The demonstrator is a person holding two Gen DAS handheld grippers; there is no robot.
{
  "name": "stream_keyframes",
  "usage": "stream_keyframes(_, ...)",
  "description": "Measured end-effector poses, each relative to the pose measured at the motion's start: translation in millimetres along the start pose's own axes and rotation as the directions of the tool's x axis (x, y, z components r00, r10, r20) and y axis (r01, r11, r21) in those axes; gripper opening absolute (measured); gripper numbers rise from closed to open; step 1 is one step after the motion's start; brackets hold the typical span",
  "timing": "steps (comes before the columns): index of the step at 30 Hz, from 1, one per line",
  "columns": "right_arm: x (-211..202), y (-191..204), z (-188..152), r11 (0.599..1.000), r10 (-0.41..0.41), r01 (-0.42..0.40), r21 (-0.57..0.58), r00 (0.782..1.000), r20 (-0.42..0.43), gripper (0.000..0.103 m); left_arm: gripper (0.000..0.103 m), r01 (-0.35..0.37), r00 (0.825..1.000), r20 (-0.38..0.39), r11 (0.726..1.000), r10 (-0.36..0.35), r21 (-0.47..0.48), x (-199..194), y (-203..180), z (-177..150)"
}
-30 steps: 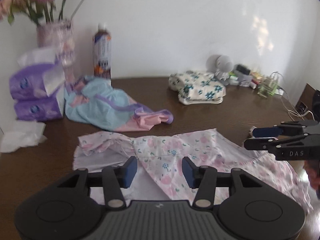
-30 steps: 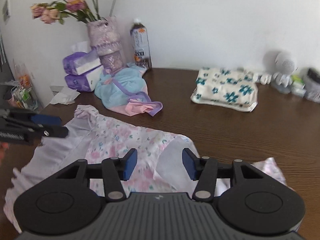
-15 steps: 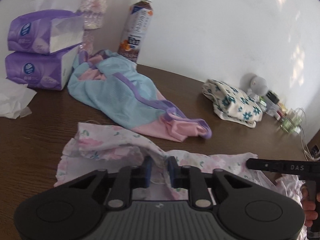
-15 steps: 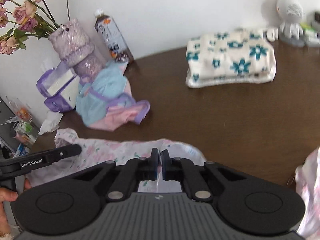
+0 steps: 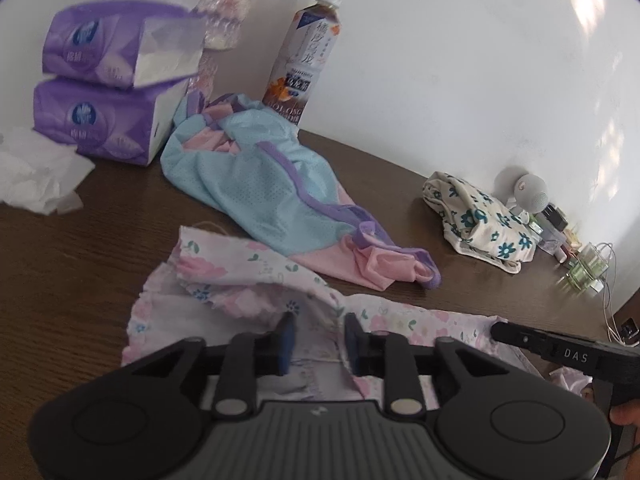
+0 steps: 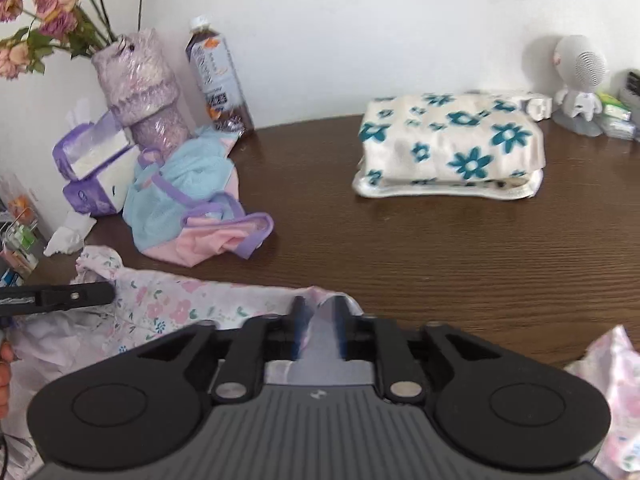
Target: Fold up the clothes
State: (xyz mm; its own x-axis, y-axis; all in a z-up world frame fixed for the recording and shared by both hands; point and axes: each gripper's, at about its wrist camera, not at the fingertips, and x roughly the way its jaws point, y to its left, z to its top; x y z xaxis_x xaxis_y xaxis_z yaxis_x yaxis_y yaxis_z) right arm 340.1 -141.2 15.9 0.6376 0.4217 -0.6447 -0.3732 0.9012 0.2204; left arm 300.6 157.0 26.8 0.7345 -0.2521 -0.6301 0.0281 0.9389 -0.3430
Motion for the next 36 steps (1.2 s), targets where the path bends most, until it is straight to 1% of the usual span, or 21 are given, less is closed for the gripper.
stream_keyframes(1,-5,1,2,1.000,-0.012,0.012,-0.006,1.000,0.015,0.035,0.044,0.007,1.000,0.017,0.999,-0.007,0.038,-8,-3,2)
stream_keyframes(2,-11,1,3,1.000,-0.024,0.024,-0.012,0.999,0.029,0.035,0.044,0.013,0.999,0.037,0.997,-0.016,0.072,-16,-7,4)
stream_keyframes(4,-14,10,7,0.999,0.010,-0.008,-0.042,0.999,0.045,0.035,0.043,0.043,0.996,0.074,0.990,-0.053,0.134,-30,-14,9)
stream_keyframes(5,-15,14,8,0.998,0.027,-0.024,-0.057,0.998,0.053,0.035,0.043,0.071,0.993,0.085,0.986,-0.085,0.153,-33,-19,11)
stream_keyframes(7,-5,30,6,0.993,0.040,-0.033,-0.117,0.998,0.053,0.035,0.043,0.110,0.988,0.085,0.975,-0.129,0.192,-30,-31,14)
stream_keyframes(8,0,38,4,0.988,0.046,-0.038,-0.147,0.998,0.053,0.035,0.043,0.110,0.989,0.071,0.967,-0.130,0.230,-23,-40,14)
stream_keyframes(9,5,46,3,0.983,0.053,-0.043,-0.177,0.997,0.052,0.035,0.043,0.101,0.991,0.056,0.958,-0.120,0.269,-15,-49,13)
stream_keyframes(11,16,59,-1,0.972,0.058,-0.045,-0.230,0.997,0.047,0.035,0.042,0.058,0.997,0.021,0.939,-0.069,0.338,7,-60,8)
stream_keyframes(12,21,63,-4,0.968,0.048,-0.036,-0.247,0.998,0.043,0.035,0.041,0.040,0.999,0.006,0.936,-0.045,0.350,17,-61,5)
stream_keyframes(13,24,64,-5,0.966,0.042,-0.031,-0.255,0.998,0.040,0.035,0.036,0.023,1.000,-0.010,0.932,-0.021,0.363,27,-62,2)
stream_keyframes(14,28,64,-7,0.964,0.036,-0.026,-0.263,0.999,0.036,0.035,0.035,0.014,1.000,-0.020,0.930,-0.007,0.368,34,-62,-1)
stream_keyframes(16,31,60,-10,0.966,0.034,-0.025,-0.256,0.999,0.032,0.035,0.035,0.016,1.000,-0.026,0.933,-0.007,0.361,42,-55,-7)
stream_keyframes(19,32,52,-13,0.969,0.021,-0.010,-0.247,0.999,0.044,0.035,0.032,-0.002,1.000,0.001,0.936,0.002,0.351,43,-45,-11)
stream_keyframes(22,31,43,-13,0.975,0.003,0.009,-0.220,0.999,0.053,0.035,0.032,-0.026,1.000,0.013,0.947,0.023,0.320,41,-37,-8)
stream_keyframes(27,29,33,-13,0.977,-0.019,0.031,-0.211,0.998,0.057,0.035,0.029,-0.007,1.000,0.012,0.965,0.004,0.262,36,-25,-4)
stream_keyframes(30,28,33,-13,0.975,-0.024,0.036,-0.219,0.998,0.058,0.035,0.029,-0.019,1.000,0.026,0.973,0.013,0.231,31,-20,-2)
stream_keyframes(33,28,33,-13,0.974,-0.027,0.039,-0.222,0.998,0.058,0.035,0.030,-0.078,0.996,0.062,0.976,0.066,0.204,25,-12,0)
stream_keyframes(36,28,33,-13,0.975,-0.025,0.038,-0.220,0.998,0.058,0.035,0.030,-0.091,0.995,0.055,0.986,0.084,0.139,23,6,3)
